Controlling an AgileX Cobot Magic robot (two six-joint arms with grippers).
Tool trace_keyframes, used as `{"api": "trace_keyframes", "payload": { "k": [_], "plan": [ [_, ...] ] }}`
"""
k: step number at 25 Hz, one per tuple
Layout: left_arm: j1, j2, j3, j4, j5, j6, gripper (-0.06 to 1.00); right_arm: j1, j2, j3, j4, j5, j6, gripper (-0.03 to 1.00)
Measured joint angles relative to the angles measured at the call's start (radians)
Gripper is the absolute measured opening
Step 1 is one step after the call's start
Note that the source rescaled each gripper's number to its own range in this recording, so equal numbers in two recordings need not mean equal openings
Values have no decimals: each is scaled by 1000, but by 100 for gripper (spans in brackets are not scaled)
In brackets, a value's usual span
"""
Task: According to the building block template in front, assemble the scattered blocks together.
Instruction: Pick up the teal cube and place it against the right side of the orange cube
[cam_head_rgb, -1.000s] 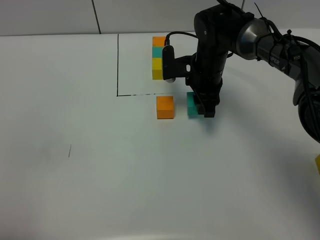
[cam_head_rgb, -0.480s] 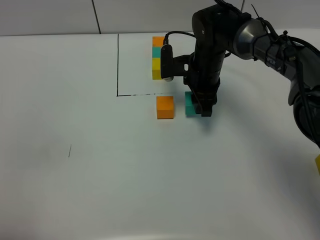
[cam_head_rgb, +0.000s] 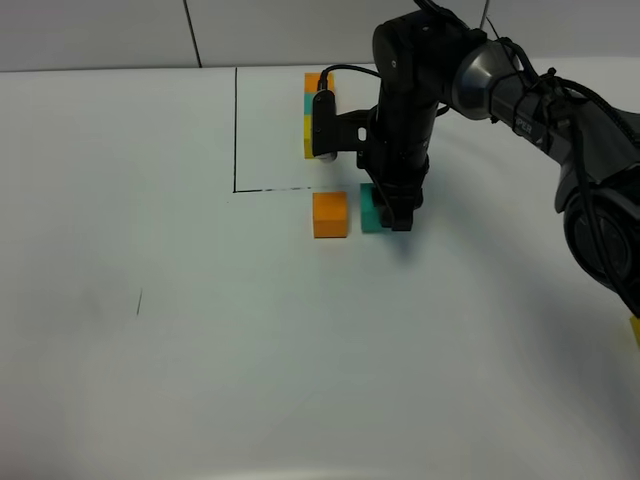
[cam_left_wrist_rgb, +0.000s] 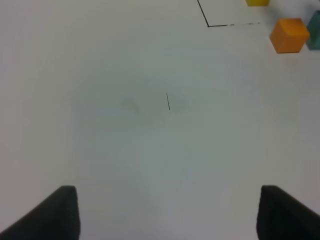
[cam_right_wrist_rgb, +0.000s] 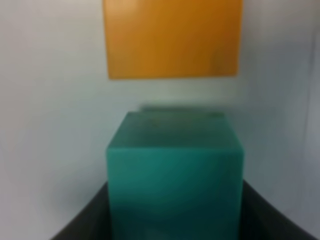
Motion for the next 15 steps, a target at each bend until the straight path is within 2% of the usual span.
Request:
{"api": "trace_keyframes", "payload": {
  "k": [15],
  "plan": [
    [0, 0, 0, 0, 0, 0, 61, 9, 57, -49, 32, 5, 0, 1]
  ]
}}
